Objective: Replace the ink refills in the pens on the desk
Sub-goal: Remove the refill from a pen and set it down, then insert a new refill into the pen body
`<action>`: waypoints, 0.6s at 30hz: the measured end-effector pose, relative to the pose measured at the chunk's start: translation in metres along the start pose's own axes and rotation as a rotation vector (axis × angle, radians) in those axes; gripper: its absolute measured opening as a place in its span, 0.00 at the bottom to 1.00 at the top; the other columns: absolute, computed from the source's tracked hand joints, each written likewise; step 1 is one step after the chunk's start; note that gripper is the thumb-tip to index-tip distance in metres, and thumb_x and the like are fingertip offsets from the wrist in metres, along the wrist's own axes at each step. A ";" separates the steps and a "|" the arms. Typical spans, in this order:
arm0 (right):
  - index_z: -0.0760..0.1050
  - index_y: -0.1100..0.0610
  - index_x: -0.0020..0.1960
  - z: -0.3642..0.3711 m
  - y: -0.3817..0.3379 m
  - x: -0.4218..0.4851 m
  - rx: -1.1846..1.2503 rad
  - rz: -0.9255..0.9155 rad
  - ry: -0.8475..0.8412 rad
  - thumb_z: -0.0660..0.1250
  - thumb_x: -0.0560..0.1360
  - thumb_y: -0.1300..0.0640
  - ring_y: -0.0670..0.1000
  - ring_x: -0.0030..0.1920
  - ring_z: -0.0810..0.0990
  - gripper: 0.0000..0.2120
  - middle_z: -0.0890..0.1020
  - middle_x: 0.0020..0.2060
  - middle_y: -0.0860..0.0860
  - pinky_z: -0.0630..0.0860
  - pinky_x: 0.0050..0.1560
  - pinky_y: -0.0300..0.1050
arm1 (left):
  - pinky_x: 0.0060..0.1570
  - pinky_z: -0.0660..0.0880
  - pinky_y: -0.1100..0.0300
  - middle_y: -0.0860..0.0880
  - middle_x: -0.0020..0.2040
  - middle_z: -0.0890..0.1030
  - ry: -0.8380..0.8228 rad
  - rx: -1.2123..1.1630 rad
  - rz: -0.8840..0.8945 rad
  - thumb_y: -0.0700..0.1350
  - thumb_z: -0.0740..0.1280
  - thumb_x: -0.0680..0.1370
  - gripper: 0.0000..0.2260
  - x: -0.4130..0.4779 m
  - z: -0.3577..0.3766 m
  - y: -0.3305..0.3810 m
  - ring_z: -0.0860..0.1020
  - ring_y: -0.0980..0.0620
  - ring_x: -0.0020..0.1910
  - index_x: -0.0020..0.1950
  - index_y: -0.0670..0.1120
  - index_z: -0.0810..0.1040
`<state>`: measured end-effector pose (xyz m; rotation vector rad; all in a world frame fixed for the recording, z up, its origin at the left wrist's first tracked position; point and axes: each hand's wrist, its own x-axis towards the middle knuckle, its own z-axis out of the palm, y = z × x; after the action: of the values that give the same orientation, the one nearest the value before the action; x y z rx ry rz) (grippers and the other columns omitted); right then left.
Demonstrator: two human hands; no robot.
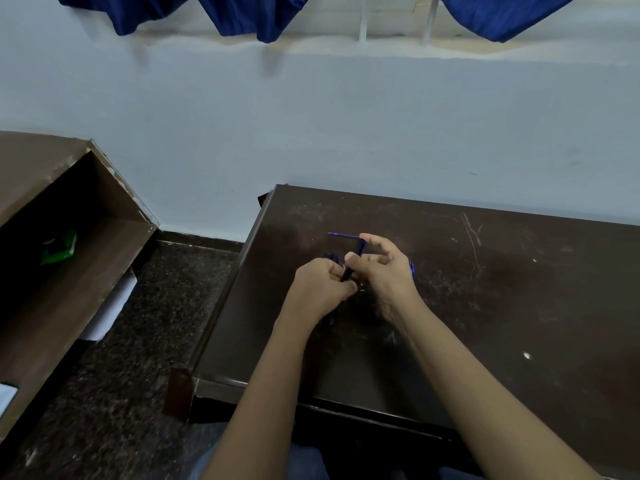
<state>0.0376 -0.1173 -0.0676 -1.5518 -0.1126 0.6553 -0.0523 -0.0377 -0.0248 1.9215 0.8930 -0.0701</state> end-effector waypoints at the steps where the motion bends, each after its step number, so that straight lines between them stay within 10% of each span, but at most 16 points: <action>1: 0.76 0.52 0.61 -0.004 0.003 0.002 -0.004 0.009 0.019 0.74 0.69 0.62 0.53 0.41 0.82 0.22 0.84 0.44 0.59 0.80 0.47 0.50 | 0.49 0.76 0.58 0.53 0.38 0.79 -0.012 0.023 -0.010 0.42 0.70 0.74 0.06 0.000 -0.001 -0.001 0.78 0.55 0.41 0.50 0.45 0.80; 5: 0.75 0.54 0.65 -0.020 0.020 0.007 -0.336 -0.016 0.137 0.73 0.70 0.61 0.47 0.39 0.79 0.24 0.80 0.37 0.51 0.76 0.46 0.39 | 0.38 0.70 0.69 0.54 0.40 0.77 0.113 0.084 0.017 0.42 0.70 0.75 0.10 -0.002 -0.005 -0.003 0.74 0.60 0.37 0.55 0.44 0.78; 12: 0.71 0.59 0.69 -0.017 0.035 0.026 -0.722 -0.096 0.135 0.69 0.73 0.62 0.53 0.55 0.79 0.25 0.80 0.57 0.58 0.72 0.54 0.38 | 0.33 0.66 0.73 0.55 0.42 0.78 0.113 0.039 0.031 0.46 0.69 0.75 0.10 0.000 -0.003 -0.002 0.72 0.62 0.36 0.55 0.45 0.79; 18: 0.78 0.61 0.55 -0.008 0.036 0.041 -0.856 -0.088 0.184 0.64 0.72 0.65 0.56 0.43 0.80 0.12 0.81 0.48 0.57 0.71 0.32 0.36 | 0.29 0.66 0.73 0.58 0.36 0.73 0.133 0.066 0.035 0.46 0.68 0.76 0.11 0.002 -0.005 -0.005 0.72 0.63 0.33 0.57 0.44 0.78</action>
<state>0.0641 -0.1101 -0.1155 -2.4043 -0.3534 0.3975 -0.0553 -0.0313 -0.0269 2.0215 0.9548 0.0497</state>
